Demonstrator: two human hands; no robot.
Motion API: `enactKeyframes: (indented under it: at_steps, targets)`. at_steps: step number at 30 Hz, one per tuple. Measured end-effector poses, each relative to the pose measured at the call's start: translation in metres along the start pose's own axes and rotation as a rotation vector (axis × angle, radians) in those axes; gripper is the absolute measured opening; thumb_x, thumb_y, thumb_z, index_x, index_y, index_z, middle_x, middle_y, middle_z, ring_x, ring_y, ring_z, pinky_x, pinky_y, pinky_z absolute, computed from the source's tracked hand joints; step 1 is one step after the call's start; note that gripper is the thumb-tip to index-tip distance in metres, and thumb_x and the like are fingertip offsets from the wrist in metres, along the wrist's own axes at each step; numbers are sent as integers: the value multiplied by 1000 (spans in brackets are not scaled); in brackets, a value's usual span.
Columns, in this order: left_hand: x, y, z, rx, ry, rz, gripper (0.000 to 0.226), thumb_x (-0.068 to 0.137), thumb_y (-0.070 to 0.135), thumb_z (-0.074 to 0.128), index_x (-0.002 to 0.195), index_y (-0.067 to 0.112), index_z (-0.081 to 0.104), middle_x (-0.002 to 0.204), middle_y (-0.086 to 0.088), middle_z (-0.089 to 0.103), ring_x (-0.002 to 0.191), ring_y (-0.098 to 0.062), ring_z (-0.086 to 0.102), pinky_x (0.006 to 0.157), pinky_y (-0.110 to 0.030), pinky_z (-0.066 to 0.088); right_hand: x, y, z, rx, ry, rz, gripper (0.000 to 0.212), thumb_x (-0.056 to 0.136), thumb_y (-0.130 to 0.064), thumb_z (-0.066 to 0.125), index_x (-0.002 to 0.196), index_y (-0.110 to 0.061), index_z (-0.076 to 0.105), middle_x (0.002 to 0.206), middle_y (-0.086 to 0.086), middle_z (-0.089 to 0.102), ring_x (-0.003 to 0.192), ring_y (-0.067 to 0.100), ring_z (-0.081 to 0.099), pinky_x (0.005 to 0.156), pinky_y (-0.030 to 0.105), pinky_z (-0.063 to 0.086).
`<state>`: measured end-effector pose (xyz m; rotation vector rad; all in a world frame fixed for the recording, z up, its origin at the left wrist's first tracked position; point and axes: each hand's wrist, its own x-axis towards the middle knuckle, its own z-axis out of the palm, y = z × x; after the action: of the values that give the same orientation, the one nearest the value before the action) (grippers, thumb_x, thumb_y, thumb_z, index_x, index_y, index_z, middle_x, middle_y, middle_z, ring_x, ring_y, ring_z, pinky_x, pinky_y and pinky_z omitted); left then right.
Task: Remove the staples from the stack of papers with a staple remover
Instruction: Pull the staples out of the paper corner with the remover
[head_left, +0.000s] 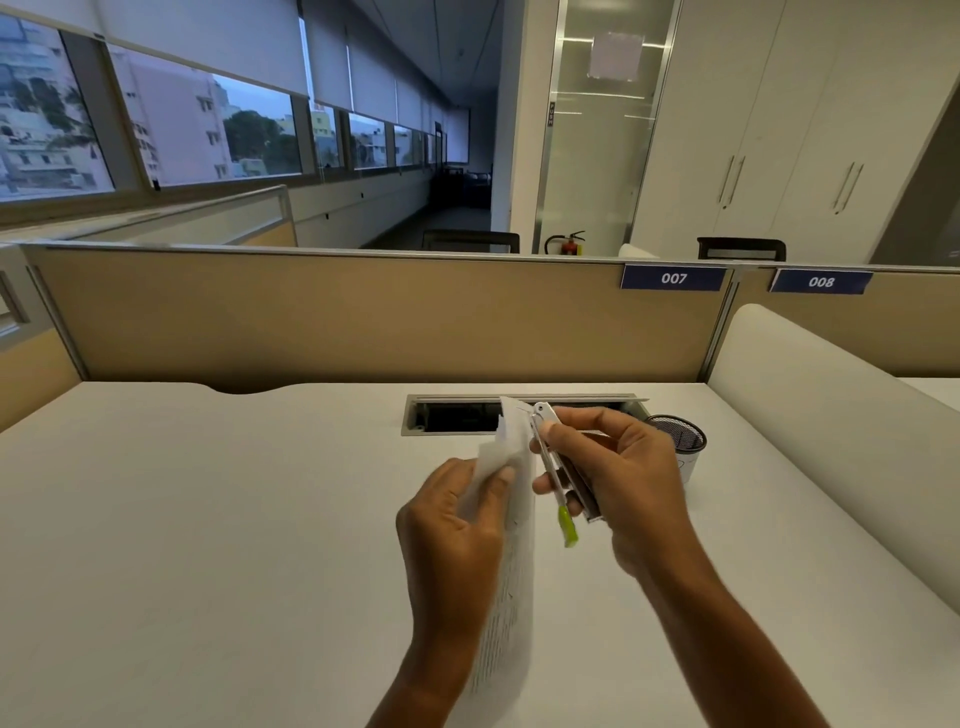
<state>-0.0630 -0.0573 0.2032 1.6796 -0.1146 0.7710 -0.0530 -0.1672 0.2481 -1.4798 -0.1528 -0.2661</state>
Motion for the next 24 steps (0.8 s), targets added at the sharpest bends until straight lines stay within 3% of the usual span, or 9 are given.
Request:
enactKeyframes:
  at_steps: [5,10,15,17,24]
  targets:
    - [9,3,-4,-78,13,-90,13,66,41,51,71,31,58,67,8,63,58,-13,63,47,-7,49,-13,1,-2,-86,-141,66,6,82,-9,61,83,-7,66,56,-5,72,42,12,64,33,14,42]
    - [9,4,-3,-76,-1,-98,8,66,40,50,69,35,55,67,12,61,58,-13,62,47,-5,48,-16,5,1,-129,-146,96,9,82,-12,62,75,-17,65,53,-13,70,42,11,64,34,13,44]
    - [7,3,-4,-90,-32,-120,3,72,34,53,70,35,54,69,11,60,60,-12,61,48,-4,48,-16,5,2,-126,-125,83,5,81,-12,62,78,-14,65,52,-12,70,42,12,65,34,13,43]
    - [8,2,-4,-86,-39,-125,14,77,23,57,70,35,54,69,13,59,62,-11,60,48,-4,48,-17,5,2,-123,-123,82,5,81,-12,62,77,-14,65,51,-13,70,42,12,65,34,13,43]
    - [7,4,-4,-40,-34,-110,6,77,17,59,77,22,58,72,9,60,66,-15,61,55,-15,46,-19,2,2,-125,-119,71,6,81,-12,62,76,-15,65,50,-12,69,42,12,65,33,14,43]
